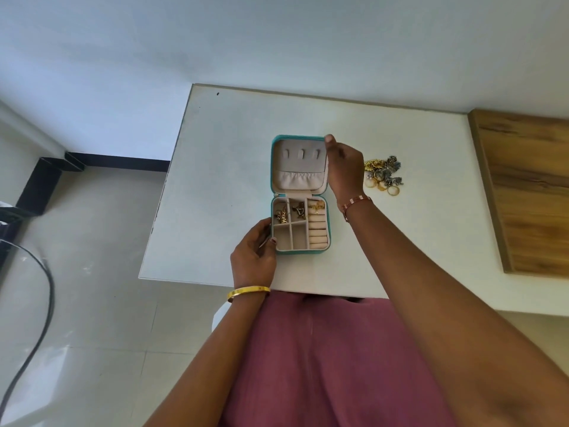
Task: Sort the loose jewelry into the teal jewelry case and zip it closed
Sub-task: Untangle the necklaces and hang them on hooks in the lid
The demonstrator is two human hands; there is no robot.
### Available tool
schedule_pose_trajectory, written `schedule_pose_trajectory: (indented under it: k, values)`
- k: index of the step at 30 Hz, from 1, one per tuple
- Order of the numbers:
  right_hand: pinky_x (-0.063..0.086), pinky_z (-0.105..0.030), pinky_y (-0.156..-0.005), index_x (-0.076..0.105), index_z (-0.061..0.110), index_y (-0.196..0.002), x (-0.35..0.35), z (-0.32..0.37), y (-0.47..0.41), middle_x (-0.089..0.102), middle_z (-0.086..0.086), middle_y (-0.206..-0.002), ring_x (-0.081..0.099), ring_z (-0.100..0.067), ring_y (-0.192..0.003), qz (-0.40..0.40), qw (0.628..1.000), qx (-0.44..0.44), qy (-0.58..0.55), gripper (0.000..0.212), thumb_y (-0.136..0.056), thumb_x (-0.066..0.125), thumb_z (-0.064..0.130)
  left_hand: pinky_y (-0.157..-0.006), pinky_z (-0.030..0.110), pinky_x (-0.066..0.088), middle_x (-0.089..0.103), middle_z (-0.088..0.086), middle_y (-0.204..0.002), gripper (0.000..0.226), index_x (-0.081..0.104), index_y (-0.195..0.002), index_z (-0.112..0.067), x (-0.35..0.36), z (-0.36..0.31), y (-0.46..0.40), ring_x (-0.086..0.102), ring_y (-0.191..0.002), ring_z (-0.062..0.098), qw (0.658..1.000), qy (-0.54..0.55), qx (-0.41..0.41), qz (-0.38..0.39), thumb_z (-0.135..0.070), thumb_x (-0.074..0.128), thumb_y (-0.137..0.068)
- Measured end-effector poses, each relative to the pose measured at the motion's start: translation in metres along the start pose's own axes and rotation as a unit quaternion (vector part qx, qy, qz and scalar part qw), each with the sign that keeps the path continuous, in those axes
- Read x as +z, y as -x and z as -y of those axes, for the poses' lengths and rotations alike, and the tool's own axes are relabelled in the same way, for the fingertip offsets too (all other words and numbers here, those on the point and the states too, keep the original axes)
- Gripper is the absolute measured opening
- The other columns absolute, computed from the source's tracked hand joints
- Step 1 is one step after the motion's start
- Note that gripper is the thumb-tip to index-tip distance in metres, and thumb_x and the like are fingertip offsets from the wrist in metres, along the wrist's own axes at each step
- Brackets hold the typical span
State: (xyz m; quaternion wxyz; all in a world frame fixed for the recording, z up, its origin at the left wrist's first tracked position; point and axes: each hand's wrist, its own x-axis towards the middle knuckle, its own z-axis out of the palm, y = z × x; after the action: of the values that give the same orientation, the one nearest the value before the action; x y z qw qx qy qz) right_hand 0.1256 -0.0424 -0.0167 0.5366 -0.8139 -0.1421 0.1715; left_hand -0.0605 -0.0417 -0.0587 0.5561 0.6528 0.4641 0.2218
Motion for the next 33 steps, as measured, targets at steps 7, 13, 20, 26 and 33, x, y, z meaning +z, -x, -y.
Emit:
schedule_pose_trajectory:
  k: [7, 13, 20, 26, 33]
  values:
    - [0.046, -0.036, -0.062, 0.063, 0.004, -0.071, -0.005, -0.005, 0.011, 0.059, -0.013, -0.068, 0.052, -0.02, -0.065, -0.055, 0.995, 0.041, -0.075, 0.033, -0.085, 0.062, 0.034, -0.082, -0.001, 0.04, 0.06, -0.009, -0.106, 0.038, 0.06, -0.116, -0.012, 0.0, -0.003, 0.002, 0.058, -0.1, 0.005, 1.0, 0.011, -0.009, -0.007, 0.004, 0.054, -0.083]
    - [0.052, -0.028, -0.054, 0.061, -0.003, -0.082, -0.012, -0.017, 0.03, 0.06, -0.025, -0.076, 0.057, -0.017, -0.062, -0.129, 0.984, 0.032, -0.115, 0.032, -0.085, 0.064, 0.029, -0.076, -0.004, 0.041, 0.061, -0.006, -0.104, 0.035, 0.061, -0.114, -0.009, -0.001, -0.007, 0.002, 0.059, -0.097, 0.007, 0.999, 0.037, -0.028, -0.014, 0.004, 0.055, -0.082]
    - [0.047, -0.011, -0.07, 0.067, 0.004, -0.09, -0.025, -0.033, 0.067, 0.067, -0.013, -0.085, 0.056, -0.014, -0.076, -0.071, 0.996, -0.04, 0.039, 0.012, -0.088, 0.058, 0.011, -0.073, -0.007, 0.038, 0.062, -0.001, -0.104, 0.033, 0.06, -0.115, -0.006, -0.001, -0.01, 0.006, 0.058, -0.097, 0.01, 1.0, 0.003, -0.008, -0.02, 0.004, 0.054, -0.084]
    - [0.048, -0.036, -0.076, 0.062, 0.004, -0.114, -0.021, -0.043, 0.074, 0.056, -0.019, -0.099, 0.051, -0.033, -0.097, 0.062, 0.919, -0.201, 0.333, 0.032, -0.085, 0.053, -0.002, -0.07, -0.009, 0.036, 0.064, 0.01, -0.114, 0.032, 0.059, -0.116, -0.004, -0.002, -0.01, 0.008, 0.056, -0.095, 0.011, 0.998, -0.022, 0.008, -0.054, 0.002, 0.052, -0.086]
    - [0.036, -0.027, -0.065, 0.065, -0.003, -0.1, -0.02, -0.042, 0.07, 0.055, -0.02, -0.1, 0.052, -0.031, -0.097, 0.072, 0.879, -0.237, 0.408, 0.019, -0.088, 0.05, 0.0, -0.07, -0.007, 0.037, 0.065, 0.004, -0.104, 0.03, 0.062, -0.111, -0.005, -0.002, -0.011, 0.01, 0.058, -0.091, 0.012, 0.998, -0.032, 0.019, -0.059, 0.004, 0.051, -0.085]
